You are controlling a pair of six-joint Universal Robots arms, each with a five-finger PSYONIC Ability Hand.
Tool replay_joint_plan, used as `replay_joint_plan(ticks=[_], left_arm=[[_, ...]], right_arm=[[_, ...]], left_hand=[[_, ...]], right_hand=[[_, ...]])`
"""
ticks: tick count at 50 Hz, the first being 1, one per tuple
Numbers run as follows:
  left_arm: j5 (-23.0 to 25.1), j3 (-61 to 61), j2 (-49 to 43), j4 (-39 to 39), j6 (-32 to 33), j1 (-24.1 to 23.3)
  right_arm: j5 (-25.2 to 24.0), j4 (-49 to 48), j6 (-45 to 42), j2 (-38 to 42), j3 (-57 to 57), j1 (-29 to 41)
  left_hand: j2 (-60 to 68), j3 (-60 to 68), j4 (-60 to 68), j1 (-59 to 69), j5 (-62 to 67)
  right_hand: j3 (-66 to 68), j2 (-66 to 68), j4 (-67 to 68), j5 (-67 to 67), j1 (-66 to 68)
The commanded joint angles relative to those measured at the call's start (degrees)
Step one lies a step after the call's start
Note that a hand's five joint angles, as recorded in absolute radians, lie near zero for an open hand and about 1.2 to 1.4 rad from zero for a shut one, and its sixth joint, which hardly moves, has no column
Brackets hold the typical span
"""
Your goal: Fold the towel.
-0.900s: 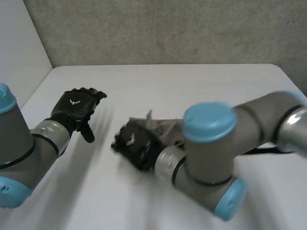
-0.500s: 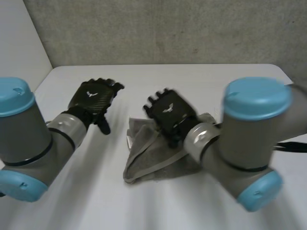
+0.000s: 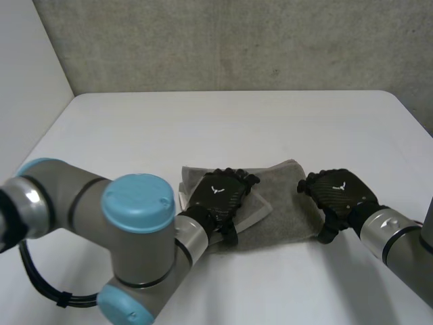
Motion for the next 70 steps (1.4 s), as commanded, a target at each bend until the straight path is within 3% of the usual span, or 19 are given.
replay_joint_plan(ticks=[1,6,7,11,15,22,28,36,39,44,50,55,56,57,58,59,65,67,70], left_arm=[[-4.3,6.9,-7.3,0.0,4.6,0.8],[-4.7,7.5,-8.7,1.4,9.4,2.9],[-4.7,7.5,-8.7,1.4,9.4,2.9],[-12.7,7.3,-8.1,4.7,10.2,6.5],[-18.2,6.6,-5.4,5.2,10.1,9.0],[-18.1,4.3,-3.8,5.0,10.0,8.2],[-18.1,2.4,-1.6,4.8,10.0,5.9],[-18.1,-1.5,5.0,4.4,10.0,5.5],[-18.3,-3.8,9.0,4.4,9.9,6.0],[-18.7,-7.8,15.0,4.5,9.8,9.8],[-18.3,-11.8,20.9,4.6,9.7,16.2],[-18.0,-12.4,21.4,4.5,9.0,18.3],[-18.0,-12.4,21.4,4.5,9.0,18.3],[-17.6,-12.3,21.3,4.6,8.8,18.5],[-17.2,-12.0,21.1,4.6,8.7,18.5],[-17.2,-12.0,21.1,4.6,8.7,18.5],[-14.3,-8.8,18.8,5.3,7.2,17.6],[-13.1,-6.9,16.8,5.3,5.2,16.9],[-11.8,-3.0,13.8,4.5,0.9,13.9]], right_arm=[[-0.7,-5.6,-0.1,3.2,3.1,0.7],[0.4,-9.4,-1.4,6.2,3.2,0.7],[0.6,-10.0,-1.9,6.4,3.2,0.6],[1.6,-10.9,-2.5,6.5,2.8,0.2],[3.1,-12.0,-2.5,6.5,2.6,0.2],[7.8,-12.3,-5.1,6.0,1.4,0.8],[8.7,-11.4,-8.0,5.5,-0.1,1.3],[9.2,-9.0,-11.8,3.4,-9.6,10.0],[8.6,-7.9,-12.0,4.9,-15.0,16.4],[6.9,-4.0,-13.1,15.0,-24.2,29.5],[1.6,-2.6,-15.2,22.3,-27.9,34.2],[-2.9,-2.1,-16.7,25.9,-29.6,35.1],[-3.4,-2.1,-16.6,25.7,-29.4,35.1],[-3.2,-2.2,-16.1,24.9,-29.0,34.8],[-3.2,-2.2,-16.1,24.9,-29.0,34.8],[-2.2,-2.2,-15.1,23.2,-28.4,34.4],[1.0,-2.9,-5.3,14.3,-24.2,31.5],[1.5,-2.2,4.7,8.6,-20.6,22.6],[1.5,-1.7,11.7,5.7,-18.3,18.0]], left_hand=[[2.1,1.9,2.0,1.7,1.6],[2.2,2.1,2.2,1.9,1.8],[2.2,2.1,2.2,1.9,1.8],[2.2,2.1,2.2,1.9,1.8],[1.7,1.6,1.7,1.4,1.3],[1.2,1.1,1.2,0.9,0.8],[0.9,0.7,0.8,0.5,0.4],[0.0,-0.1,0.0,-0.3,-0.4],[0.0,-0.1,0.0,-0.3,-0.4],[0.0,-0.1,0.0,-0.3,-0.4],[0.0,-0.1,0.0,-0.3,-0.4],[0.0,-0.1,0.0,-0.3,-0.4],[0.0,-0.1,0.0,-0.3,-0.4],[0.2,0.0,0.2,-0.1,-0.2],[0.4,0.2,0.3,0.0,-0.1],[0.4,0.2,0.3,0.0,-0.1],[1.0,0.9,1.0,0.7,0.6],[1.2,1.1,1.2,0.9,0.8],[0.5,0.4,0.5,0.2,0.1]], right_hand=[[11.0,11.5,11.3,11.2,14.6],[25.7,26.2,25.9,25.9,29.2],[35.3,35.8,35.6,35.5,38.9],[60.9,61.4,61.1,61.1,64.4],[60.9,61.4,61.2,61.2,64.5],[60.9,61.4,61.2,61.2,64.5],[60.9,61.4,61.2,61.2,64.5],[60.9,61.4,61.2,61.2,64.5],[60.9,61.4,61.2,61.2,64.5],[60.9,61.4,61.2,61.2,64.5],[60.9,61.4,61.2,61.2,64.5],[60.9,61.4,61.2,61.2,64.5],[44.7,45.2,44.9,44.9,48.2],[17.2,17.7,17.5,17.4,20.7],[16.9,17.4,17.2,17.1,20.5],[-5.7,-5.2,-5.5,-5.5,-2.2],[-9.1,-8.6,-8.8,-8.8,-5.5],[-9.1,-8.6,-8.8,-8.8,-5.5],[-9.1,-8.6,-8.8,-8.8,-5.5]])
